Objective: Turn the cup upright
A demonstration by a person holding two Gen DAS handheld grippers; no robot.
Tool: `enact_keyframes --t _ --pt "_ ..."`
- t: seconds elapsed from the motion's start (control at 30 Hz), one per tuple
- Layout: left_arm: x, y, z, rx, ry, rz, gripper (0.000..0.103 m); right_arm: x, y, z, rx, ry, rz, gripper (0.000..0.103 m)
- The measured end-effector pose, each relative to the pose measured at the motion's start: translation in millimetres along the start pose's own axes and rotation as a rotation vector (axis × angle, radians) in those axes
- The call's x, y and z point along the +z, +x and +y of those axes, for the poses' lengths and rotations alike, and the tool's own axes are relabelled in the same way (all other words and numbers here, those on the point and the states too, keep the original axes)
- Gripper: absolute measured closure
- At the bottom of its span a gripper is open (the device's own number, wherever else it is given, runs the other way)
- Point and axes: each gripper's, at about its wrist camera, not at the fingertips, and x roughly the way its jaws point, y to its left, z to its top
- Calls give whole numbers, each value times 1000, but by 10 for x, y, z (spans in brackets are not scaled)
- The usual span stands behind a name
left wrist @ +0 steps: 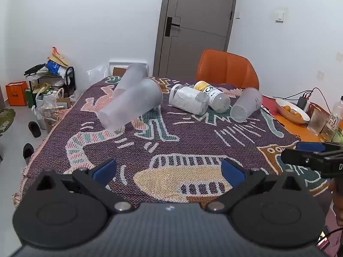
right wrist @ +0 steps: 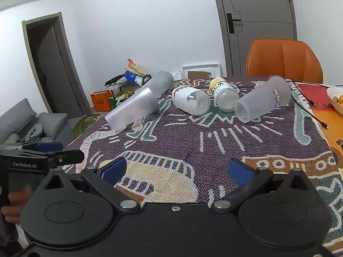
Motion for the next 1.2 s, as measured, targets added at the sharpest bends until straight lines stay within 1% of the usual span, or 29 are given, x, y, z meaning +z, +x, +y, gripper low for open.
enact_keyframes --t 0.27,0.3,0.47,1.2 --pt "4 6 -2 -4 -1 -10 0 -6 -22 42 6 18 1 0" --pt "-1 -16 1 -4 -1 -11 0 -11 12 -16 7 12 8 0" --pt "17 -3 -3 1 -3 -10 0 -31 24 -41 9 14 9 0" --pt "10 -19 44 -3 -14 -16 0 -35 33 -25 7 22 18 0"
